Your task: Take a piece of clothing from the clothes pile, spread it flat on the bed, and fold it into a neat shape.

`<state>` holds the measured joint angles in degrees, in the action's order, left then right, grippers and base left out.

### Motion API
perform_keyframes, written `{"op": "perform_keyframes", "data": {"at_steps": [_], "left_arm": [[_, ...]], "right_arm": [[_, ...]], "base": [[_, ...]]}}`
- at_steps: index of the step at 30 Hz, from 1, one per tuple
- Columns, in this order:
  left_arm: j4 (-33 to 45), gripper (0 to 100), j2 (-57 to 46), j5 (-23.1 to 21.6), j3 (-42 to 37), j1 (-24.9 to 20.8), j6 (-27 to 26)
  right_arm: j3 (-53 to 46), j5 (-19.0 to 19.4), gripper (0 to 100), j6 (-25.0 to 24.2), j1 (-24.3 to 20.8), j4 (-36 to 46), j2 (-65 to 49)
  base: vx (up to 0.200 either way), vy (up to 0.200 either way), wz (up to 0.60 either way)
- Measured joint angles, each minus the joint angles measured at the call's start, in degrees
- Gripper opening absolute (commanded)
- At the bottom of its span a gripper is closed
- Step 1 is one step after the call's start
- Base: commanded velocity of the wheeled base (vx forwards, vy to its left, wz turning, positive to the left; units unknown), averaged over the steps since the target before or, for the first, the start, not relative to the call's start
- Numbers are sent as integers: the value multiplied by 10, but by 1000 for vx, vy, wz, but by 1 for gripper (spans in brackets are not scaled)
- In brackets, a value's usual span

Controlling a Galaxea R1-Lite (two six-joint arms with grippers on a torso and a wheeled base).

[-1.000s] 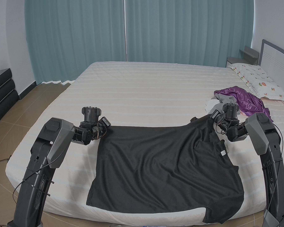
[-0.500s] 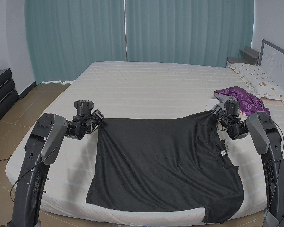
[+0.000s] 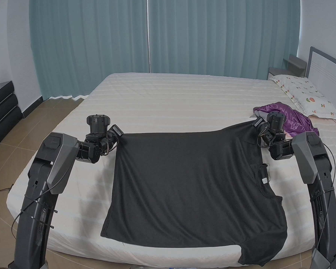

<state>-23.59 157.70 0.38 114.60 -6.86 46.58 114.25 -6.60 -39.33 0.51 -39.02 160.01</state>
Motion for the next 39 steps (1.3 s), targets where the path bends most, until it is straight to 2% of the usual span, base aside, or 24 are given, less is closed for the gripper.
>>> {"op": "perform_keyframes", "data": {"at_steps": [15, 16, 17, 18, 25, 31, 35, 39], "left_arm": [[0, 0, 15, -2, 0, -6, -9], [1, 100, 16, -2, 0, -7, -9], [2, 100, 18, -2, 0, -7, -9], [3, 100, 19, -3, 0, -7, -8], [7, 100, 26, -3, 0, -7, -8], [10, 100, 17, -1, -22, -4, -8], [5, 100, -13, -10, -75, 1, -8], [-4, 100, -63, -25, -169, 8, -7]], "right_arm": [[4, 4, 0, 22, -5, 4, 48], [4, 4, 0, 22, -5, 5, 50], [4, 3, 0, 22, -6, 6, 52], [4, 3, 100, 22, -7, 7, 54], [-4, 4, 100, 20, -8, 1, 53], [-80, 13, 100, 12, -1, -15, 15], [-160, 38, 100, 9, 7, -37, -30], [-267, 62, 100, 3, 14, -65, -85]], "base": [[0, 0, 0], [0, 0, 0], [0, 0, 0], [0, 0, 0], [0, 0, 0], [0, 0, 0], [0, 0, 0], [0, 0, 0]]}}
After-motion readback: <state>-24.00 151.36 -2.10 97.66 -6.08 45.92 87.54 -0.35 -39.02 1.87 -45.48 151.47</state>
